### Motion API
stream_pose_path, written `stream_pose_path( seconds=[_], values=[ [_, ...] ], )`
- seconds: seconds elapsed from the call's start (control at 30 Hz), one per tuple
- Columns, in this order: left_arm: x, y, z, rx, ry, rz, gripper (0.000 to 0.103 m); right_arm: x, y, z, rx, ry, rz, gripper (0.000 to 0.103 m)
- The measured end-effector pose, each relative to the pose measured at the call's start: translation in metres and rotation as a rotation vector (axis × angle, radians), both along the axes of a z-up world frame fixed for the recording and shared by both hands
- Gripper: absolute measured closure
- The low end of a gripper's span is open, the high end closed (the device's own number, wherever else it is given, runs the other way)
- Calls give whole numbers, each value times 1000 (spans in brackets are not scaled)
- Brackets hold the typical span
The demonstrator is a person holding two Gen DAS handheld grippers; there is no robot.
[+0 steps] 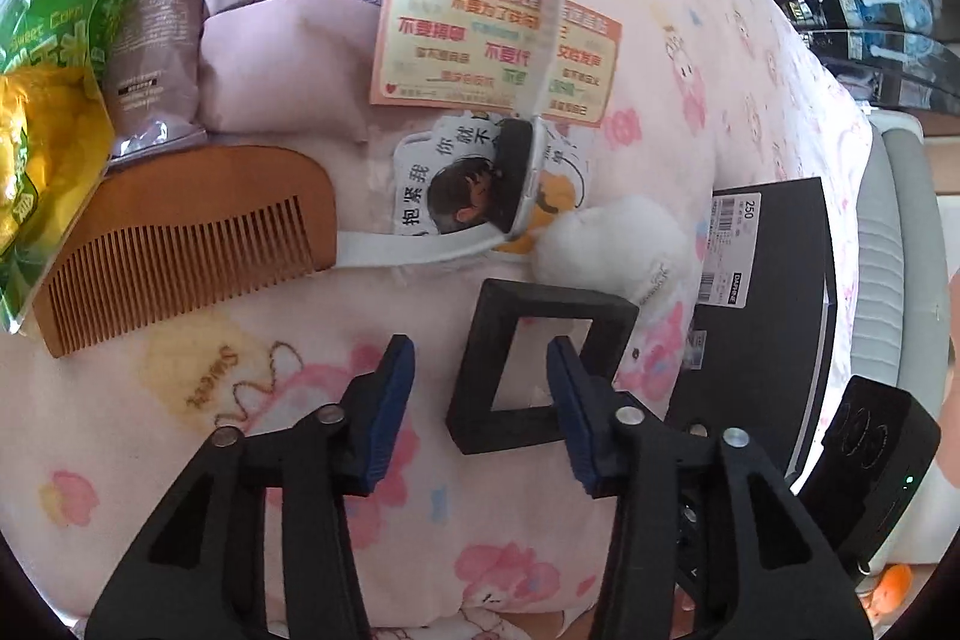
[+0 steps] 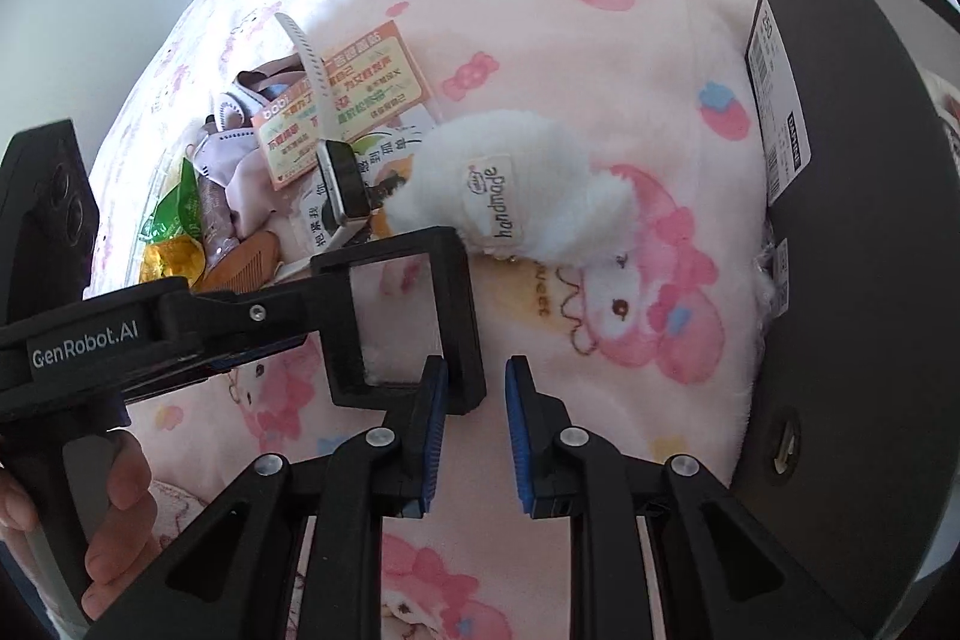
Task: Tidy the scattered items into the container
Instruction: 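Grasp the black square photo frame with the left gripper, then lift the black frame and carry it over the open box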
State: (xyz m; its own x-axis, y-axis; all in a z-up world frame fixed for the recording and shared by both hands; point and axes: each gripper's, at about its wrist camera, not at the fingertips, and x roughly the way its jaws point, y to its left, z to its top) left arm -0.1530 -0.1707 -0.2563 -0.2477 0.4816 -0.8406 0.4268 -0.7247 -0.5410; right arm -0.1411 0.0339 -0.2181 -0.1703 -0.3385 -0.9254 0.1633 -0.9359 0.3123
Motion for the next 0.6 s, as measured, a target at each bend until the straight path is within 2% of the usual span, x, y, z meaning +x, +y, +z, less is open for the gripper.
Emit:
stream_pose_path(
  seconds=[0.17,0.27,0.4,0.53,0.6],
  values=[
    [-4,12,-8,10,-29,-49,71,-7,-8,-9,-49,-1,16,86],
    [-3,14,-8,6,-38,-66,85,-3,-5,-2,-63,40,-15,87],
    [3,13,6,39,22,-78,88,5,-1,18,-74,87,-5,87],
    [6,18,32,170,94,-108,88,11,11,48,-43,139,-16,87],
    [14,25,54,178,133,-122,88,12,24,66,-86,140,-25,87]
  ],
)
